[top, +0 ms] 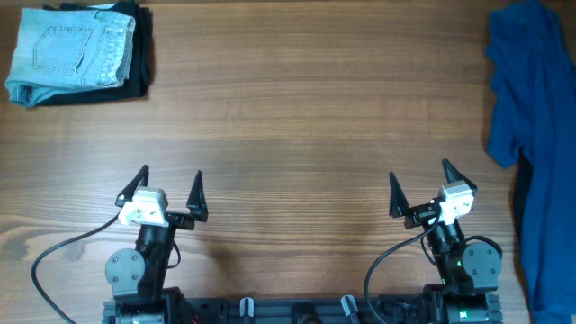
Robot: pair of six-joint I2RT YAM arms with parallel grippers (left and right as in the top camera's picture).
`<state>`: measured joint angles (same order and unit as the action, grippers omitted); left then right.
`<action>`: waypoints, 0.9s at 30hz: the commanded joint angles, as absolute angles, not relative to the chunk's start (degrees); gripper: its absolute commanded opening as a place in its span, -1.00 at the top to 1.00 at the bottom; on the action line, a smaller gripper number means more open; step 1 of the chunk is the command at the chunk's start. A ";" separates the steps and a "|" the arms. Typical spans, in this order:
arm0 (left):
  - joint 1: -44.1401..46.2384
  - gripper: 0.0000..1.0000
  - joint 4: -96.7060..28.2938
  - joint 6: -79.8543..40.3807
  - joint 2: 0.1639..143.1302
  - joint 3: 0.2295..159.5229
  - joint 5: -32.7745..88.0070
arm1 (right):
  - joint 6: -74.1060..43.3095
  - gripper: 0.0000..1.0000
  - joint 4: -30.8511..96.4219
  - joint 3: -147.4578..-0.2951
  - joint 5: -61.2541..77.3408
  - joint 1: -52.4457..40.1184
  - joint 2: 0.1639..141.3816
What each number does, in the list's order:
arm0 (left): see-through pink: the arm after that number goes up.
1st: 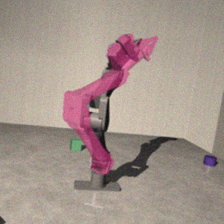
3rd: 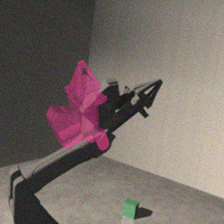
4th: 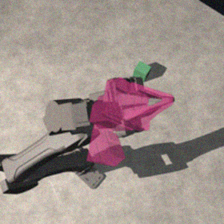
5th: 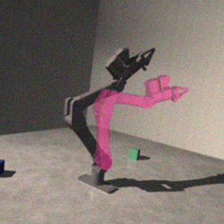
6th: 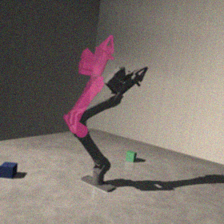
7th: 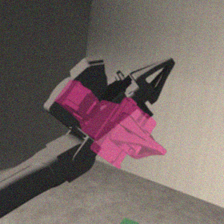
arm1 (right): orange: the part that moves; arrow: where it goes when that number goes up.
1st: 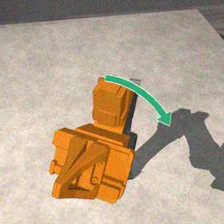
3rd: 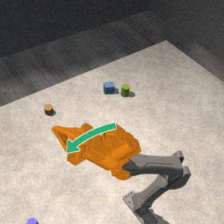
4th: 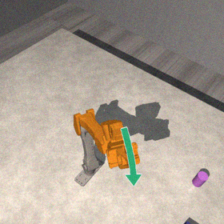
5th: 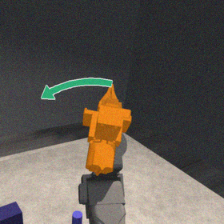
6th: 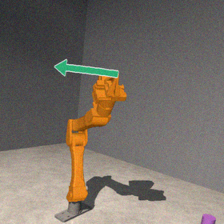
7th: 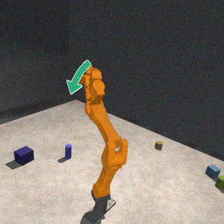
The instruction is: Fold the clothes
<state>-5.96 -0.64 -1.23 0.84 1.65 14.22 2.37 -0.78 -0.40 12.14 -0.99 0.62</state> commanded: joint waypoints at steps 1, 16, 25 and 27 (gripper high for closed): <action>-6.24 -1.00 -2.66 -1.98 0.16 0.32 12.43 | 1.48 -0.99 -0.99 -0.30 11.62 -1.17 0.21; -6.24 -1.00 -3.40 -1.98 0.16 0.32 10.63 | 1.50 -1.00 -0.99 -0.30 11.62 -1.17 0.21; -6.24 -0.99 -3.40 -1.98 0.16 0.32 10.63 | 1.50 -1.00 -0.99 -0.30 11.62 -1.17 0.21; -6.24 -1.00 -3.40 -1.98 0.16 0.32 10.63 | 1.50 -0.99 -0.99 -0.30 11.62 -1.17 0.21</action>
